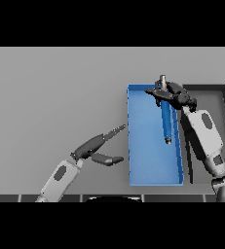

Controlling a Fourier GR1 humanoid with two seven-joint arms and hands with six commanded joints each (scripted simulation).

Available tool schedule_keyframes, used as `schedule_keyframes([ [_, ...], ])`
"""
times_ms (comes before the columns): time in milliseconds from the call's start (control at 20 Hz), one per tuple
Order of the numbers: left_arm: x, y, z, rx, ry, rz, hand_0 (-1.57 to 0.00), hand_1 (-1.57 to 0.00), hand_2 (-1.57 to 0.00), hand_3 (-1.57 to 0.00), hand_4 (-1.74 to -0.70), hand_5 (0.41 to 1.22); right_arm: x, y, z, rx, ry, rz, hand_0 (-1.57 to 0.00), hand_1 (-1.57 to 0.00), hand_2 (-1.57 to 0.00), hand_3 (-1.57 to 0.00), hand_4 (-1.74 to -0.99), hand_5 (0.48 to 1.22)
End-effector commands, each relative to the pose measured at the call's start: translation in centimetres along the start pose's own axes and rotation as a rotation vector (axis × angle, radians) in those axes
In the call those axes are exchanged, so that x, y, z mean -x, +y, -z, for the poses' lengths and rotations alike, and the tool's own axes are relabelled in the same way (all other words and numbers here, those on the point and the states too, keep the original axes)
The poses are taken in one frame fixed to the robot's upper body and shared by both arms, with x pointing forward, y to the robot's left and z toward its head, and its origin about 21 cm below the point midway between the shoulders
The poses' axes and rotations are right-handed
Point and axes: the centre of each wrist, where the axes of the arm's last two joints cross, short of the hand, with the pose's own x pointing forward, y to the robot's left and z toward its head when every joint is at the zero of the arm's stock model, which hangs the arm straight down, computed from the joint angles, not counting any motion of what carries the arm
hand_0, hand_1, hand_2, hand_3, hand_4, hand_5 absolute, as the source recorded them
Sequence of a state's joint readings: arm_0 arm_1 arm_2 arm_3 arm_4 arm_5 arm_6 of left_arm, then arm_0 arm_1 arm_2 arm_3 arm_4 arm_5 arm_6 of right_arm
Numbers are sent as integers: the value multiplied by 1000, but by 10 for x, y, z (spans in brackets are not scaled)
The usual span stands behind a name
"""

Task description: Pick up the blue pipe and place it into the blue bin.

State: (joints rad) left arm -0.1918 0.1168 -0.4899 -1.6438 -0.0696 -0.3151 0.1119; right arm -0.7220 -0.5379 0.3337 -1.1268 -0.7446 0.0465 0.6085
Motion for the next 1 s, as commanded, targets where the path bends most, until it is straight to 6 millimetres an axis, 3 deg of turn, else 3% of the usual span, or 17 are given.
schedule_keyframes([
  [0, -1, 1, 2, 0, 6, -2, 1, 1, 1, 1, -885, 481, 10, -3, -1, 17, 31, -20, -1571, -1571, -1571, -617, -1662, 1221],
  [50, 0, 0, -1, 10, 3, -2, 1, 1, 1, 1, -886, 483, 18, -3, 1, 29, 65, -26, -1571, -1571, -1571, -808, -1617, 1199],
  [100, -1, 1, -2, 8, 6, -1, 1, 1, 1, 1, -885, 486, 23, -6, 6, 54, 107, -20, -1571, -1514, -1454, -960, -1573, 1188],
  [150, -2, 4, -4, 0, -1, 6, 1, 1, 1, 1, -883, 490, 31, -5, 10, 60, 161, -4, -1257, -1211, -1163, -768, -1515, 1176],
  [250, -3, 6, 0, -3, 4, 11, 1, 1, 1, 1, -880, 495, 38, -6, 17, 62, 244, 45, -804, -775, -744, -491, -1385, 1114],
  [350, -1, 2, 0, 7, 6, 3, 1, 1, 1, 1, -881, 497, 33, -8, 17, 6, 279, 12, -514, -495, -476, -314, -1296, 1152],
  [450, 0, 3, 2, 0, 11, 8, 1, 1, 1, 1, -881, 495, 31, -2, 16, -18, 264, -76, -329, -317, -304, -201, -1230, 1056],
  [600, 0, 4, 3, -4, 12, 6, 1, 1, 1, 1, -878, 490, 33, 1, 16, -16, 290, -225, -168, -162, -155, -102, -1160, 945],
  [800, 3, 2, 0, 5, 10, 1, 1, 1, 1, 1, -878, 480, 36, 3, 18, -21, 299, -291, -68, -66, -63, -41, -1131, 829],
  [900, 0, 1, -2, 2, -3, -1, 1, 1, 1, 1, -881, 476, 41, 0, 19, -15, 287, -288, -377, -184, -82, -26, -1144, 792],
  [950, 3, 2, -1, 1, 10, 4, 1, 1, 1, 1, -881, 474, 41, 1, 20, -19, 280, -295, -301, -147, -65, -21, -1152, 778],
])
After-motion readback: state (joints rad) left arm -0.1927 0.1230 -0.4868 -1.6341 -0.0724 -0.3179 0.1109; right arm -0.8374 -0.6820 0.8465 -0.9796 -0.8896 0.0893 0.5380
